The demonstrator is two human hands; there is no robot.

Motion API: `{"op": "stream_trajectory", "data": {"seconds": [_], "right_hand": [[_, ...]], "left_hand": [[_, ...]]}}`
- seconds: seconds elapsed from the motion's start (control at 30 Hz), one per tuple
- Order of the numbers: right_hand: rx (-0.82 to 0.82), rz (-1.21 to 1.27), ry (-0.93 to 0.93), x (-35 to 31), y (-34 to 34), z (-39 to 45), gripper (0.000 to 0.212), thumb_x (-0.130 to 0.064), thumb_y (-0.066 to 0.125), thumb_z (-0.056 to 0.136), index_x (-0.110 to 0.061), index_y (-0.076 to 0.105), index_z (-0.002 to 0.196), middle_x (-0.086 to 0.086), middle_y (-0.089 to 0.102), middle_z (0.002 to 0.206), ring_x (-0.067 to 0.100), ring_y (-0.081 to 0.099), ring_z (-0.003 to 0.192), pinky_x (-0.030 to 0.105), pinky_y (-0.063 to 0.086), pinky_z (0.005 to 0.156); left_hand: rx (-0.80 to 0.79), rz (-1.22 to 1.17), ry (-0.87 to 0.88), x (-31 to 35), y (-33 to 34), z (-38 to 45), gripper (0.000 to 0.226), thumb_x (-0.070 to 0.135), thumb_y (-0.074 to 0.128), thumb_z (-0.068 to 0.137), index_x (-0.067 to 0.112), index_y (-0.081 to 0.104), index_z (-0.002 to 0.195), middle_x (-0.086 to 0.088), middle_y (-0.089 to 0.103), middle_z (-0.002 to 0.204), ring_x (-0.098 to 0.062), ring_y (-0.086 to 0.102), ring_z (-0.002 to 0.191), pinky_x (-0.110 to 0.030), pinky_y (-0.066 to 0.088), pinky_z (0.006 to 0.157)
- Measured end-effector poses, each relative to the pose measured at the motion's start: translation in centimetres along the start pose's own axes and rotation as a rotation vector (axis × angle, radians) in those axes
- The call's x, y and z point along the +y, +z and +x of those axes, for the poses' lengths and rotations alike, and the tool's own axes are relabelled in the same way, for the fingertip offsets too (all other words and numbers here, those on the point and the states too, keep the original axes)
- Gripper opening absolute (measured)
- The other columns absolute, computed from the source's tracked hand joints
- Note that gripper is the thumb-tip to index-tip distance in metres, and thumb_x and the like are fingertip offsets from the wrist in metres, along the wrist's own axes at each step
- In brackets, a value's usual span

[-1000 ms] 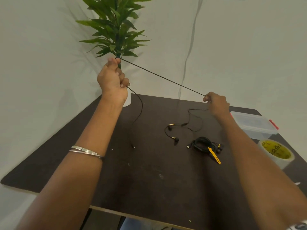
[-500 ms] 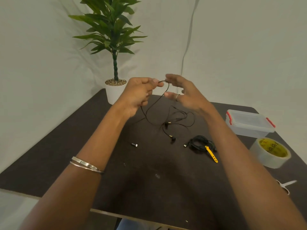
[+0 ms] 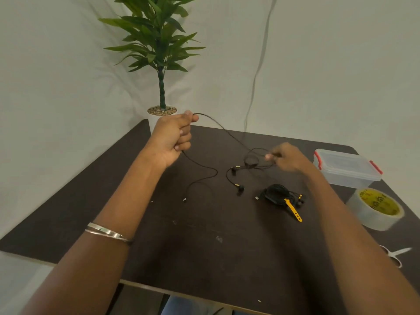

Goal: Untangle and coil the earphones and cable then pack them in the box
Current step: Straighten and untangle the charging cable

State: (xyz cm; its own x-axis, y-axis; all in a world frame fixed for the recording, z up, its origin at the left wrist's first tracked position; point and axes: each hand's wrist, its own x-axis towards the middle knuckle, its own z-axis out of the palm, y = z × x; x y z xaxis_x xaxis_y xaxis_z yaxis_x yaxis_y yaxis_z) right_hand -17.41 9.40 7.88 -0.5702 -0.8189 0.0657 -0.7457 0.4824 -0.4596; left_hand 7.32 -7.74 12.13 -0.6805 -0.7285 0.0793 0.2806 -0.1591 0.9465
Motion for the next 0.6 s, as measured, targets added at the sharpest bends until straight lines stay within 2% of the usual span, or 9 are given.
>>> {"op": "stream_trajectory", "data": {"seconds": [0.03, 0.07, 0.13, 0.2, 0.27, 0.33, 0.4, 0.47, 0.6], "right_hand": [[0.000, -0.009, 0.001, -0.3, 0.0, 0.0, 0.013, -0.025, 0.058, 0.095, -0.016, 0.068, 0.097, 0.002, 0.067, 0.094, 0.021, 0.062, 0.099, 0.036, 0.048, 0.090], [0.003, 0.084, -0.041, -1.3, -0.1, -0.4, 0.025, -0.025, 0.059, 0.094, -0.016, 0.064, 0.117, 0.002, 0.065, 0.117, 0.020, 0.055, 0.119, 0.040, 0.042, 0.103], [-0.035, 0.430, -0.210, -4.7, -0.2, -1.6, 0.046, -0.027, 0.060, 0.093, -0.015, 0.050, 0.137, -0.001, 0.054, 0.138, 0.011, 0.046, 0.131, 0.035, 0.037, 0.110], [-0.070, 0.519, -0.352, -7.9, -0.2, -2.2, 0.039, -0.027, 0.059, 0.095, -0.013, 0.055, 0.131, 0.000, 0.064, 0.125, 0.007, 0.057, 0.118, 0.028, 0.045, 0.100], [-0.047, 0.487, -0.409, -9.7, 0.1, -2.5, 0.027, -0.026, 0.054, 0.098, -0.004, 0.066, 0.108, 0.003, 0.072, 0.086, 0.010, 0.065, 0.079, 0.028, 0.049, 0.075], [-0.021, 0.559, -0.416, -10.2, 0.0, -3.0, 0.031, -0.023, 0.049, 0.100, 0.001, 0.067, 0.094, 0.002, 0.057, 0.059, 0.009, 0.044, 0.049, 0.023, 0.040, 0.053], [-0.006, 0.620, -0.434, -9.7, -0.2, -3.4, 0.034, -0.021, 0.044, 0.102, 0.002, 0.065, 0.088, -0.007, 0.044, 0.051, 0.004, 0.029, 0.043, 0.015, 0.029, 0.044], [0.004, 0.669, -0.440, -8.9, -0.3, -3.4, 0.036, -0.023, 0.040, 0.104, -0.005, 0.062, 0.082, -0.014, 0.035, 0.047, 0.005, 0.025, 0.043, 0.017, 0.022, 0.043], [0.156, 0.885, -0.261, -6.7, -0.8, -2.5, 0.039, -0.023, 0.038, 0.104, -0.016, 0.056, 0.071, -0.012, 0.032, 0.046, 0.006, 0.022, 0.043, 0.018, 0.016, 0.042]], "left_hand": [[-0.007, 0.091, 0.007, -0.2, 0.4, -0.2, 0.022, 0.023, 0.051, 0.098, 0.008, 0.064, 0.088, 0.007, 0.030, 0.046, -0.006, 0.020, 0.037, -0.020, 0.015, 0.034], [-0.026, 0.189, 0.012, -0.4, 1.1, -0.4, 0.023, 0.024, 0.053, 0.097, 0.008, 0.066, 0.088, 0.006, 0.031, 0.046, -0.006, 0.020, 0.038, -0.020, 0.016, 0.035], [-0.084, 0.345, 0.017, -0.7, 2.7, -0.9, 0.025, 0.027, 0.054, 0.096, 0.010, 0.069, 0.086, 0.007, 0.032, 0.045, -0.007, 0.021, 0.040, -0.020, 0.017, 0.037], [-0.128, 0.431, 0.031, -0.8, 4.3, -1.3, 0.028, 0.029, 0.054, 0.097, 0.012, 0.070, 0.082, 0.008, 0.034, 0.043, -0.008, 0.022, 0.040, -0.020, 0.018, 0.039], [-0.120, 0.474, 0.054, -0.6, 5.0, -1.4, 0.030, 0.029, 0.053, 0.097, 0.013, 0.068, 0.077, 0.009, 0.036, 0.042, -0.007, 0.023, 0.039, -0.022, 0.018, 0.041], [-0.110, 0.507, 0.066, -0.3, 4.5, -1.4, 0.031, 0.031, 0.054, 0.096, 0.014, 0.068, 0.074, 0.009, 0.035, 0.043, -0.006, 0.024, 0.039, -0.021, 0.018, 0.042], [-0.143, 0.530, 0.057, 0.0, 3.7, -1.5, 0.032, 0.031, 0.053, 0.096, 0.013, 0.068, 0.075, 0.009, 0.035, 0.044, -0.005, 0.025, 0.038, -0.020, 0.019, 0.042], [-0.172, 0.523, 0.042, 0.1, 2.9, -1.7, 0.031, 0.029, 0.052, 0.097, 0.010, 0.067, 0.077, 0.009, 0.034, 0.044, -0.005, 0.024, 0.038, -0.020, 0.019, 0.042], [-0.175, 0.421, 0.002, -0.3, 1.7, -1.6, 0.031, 0.025, 0.049, 0.099, 0.009, 0.065, 0.078, 0.006, 0.033, 0.045, -0.007, 0.022, 0.037, -0.019, 0.019, 0.037]]}}
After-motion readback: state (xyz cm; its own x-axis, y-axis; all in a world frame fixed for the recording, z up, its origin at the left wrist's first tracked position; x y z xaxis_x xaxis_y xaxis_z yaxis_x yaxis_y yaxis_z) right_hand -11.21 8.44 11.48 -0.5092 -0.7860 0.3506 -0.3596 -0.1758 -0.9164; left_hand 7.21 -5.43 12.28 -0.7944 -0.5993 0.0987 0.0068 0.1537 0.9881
